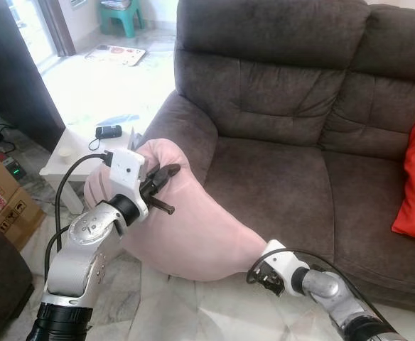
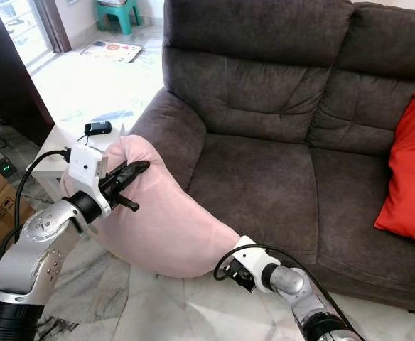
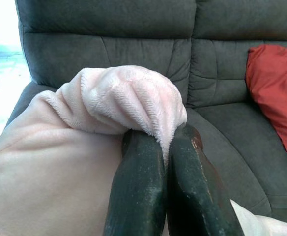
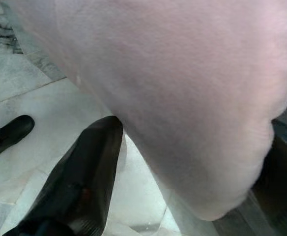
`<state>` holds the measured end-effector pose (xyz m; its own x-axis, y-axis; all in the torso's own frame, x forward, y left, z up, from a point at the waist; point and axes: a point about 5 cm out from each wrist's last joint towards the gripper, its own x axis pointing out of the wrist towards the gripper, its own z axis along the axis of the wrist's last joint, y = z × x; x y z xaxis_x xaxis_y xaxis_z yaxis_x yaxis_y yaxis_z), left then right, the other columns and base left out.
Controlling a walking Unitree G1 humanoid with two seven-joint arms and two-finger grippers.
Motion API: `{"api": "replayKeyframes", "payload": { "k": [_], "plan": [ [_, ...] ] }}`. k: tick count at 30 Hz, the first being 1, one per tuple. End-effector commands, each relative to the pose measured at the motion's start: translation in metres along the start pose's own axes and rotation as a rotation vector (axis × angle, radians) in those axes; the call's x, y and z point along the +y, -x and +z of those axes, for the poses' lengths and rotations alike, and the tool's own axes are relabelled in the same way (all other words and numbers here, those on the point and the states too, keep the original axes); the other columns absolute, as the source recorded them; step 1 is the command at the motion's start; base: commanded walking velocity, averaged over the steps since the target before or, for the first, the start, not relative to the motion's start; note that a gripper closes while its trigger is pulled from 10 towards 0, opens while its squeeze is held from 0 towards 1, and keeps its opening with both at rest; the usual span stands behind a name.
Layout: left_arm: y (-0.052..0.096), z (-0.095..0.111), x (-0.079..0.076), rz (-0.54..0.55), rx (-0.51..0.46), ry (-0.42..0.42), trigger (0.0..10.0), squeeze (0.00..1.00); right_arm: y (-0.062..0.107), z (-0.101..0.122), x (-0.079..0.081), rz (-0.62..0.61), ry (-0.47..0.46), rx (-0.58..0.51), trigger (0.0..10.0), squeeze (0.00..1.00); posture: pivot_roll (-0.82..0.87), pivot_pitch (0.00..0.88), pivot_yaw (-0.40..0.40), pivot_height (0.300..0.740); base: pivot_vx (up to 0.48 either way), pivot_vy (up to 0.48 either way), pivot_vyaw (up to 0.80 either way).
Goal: Move the pillow to the sofa from floor
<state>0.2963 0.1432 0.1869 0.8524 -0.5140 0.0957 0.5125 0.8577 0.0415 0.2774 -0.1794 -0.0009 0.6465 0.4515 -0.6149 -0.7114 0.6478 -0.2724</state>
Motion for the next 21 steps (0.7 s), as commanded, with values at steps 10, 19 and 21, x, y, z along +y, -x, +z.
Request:
{"api": "replayKeyframes", "payload": {
  "k": [10,19,21],
  "plan": [
    [-0.002,0.025,-0.011,-0.070,-0.110,-0.038,10.0,0.00,0.000,0.006,-0.004,-0.005,0.009,-0.035,0.0,0.00,0.06,0.041,-0.022,0.740,0.000,0.000,0.00],
    [-0.002,0.019,-0.011,-0.067,-0.081,-0.050,10.0,0.00,-0.001,0.013,-0.008,-0.026,0.003,-0.069,0.0,0.00,0.06,0.037,-0.021,0.740,0.000,0.000,0.00],
    [-0.002,0.017,-0.010,-0.062,-0.073,-0.054,10.0,0.00,-0.002,0.015,-0.008,-0.029,-0.002,-0.080,0.0,0.00,0.06,0.036,-0.020,0.740,0.000,0.000,0.00]
  ]
}}
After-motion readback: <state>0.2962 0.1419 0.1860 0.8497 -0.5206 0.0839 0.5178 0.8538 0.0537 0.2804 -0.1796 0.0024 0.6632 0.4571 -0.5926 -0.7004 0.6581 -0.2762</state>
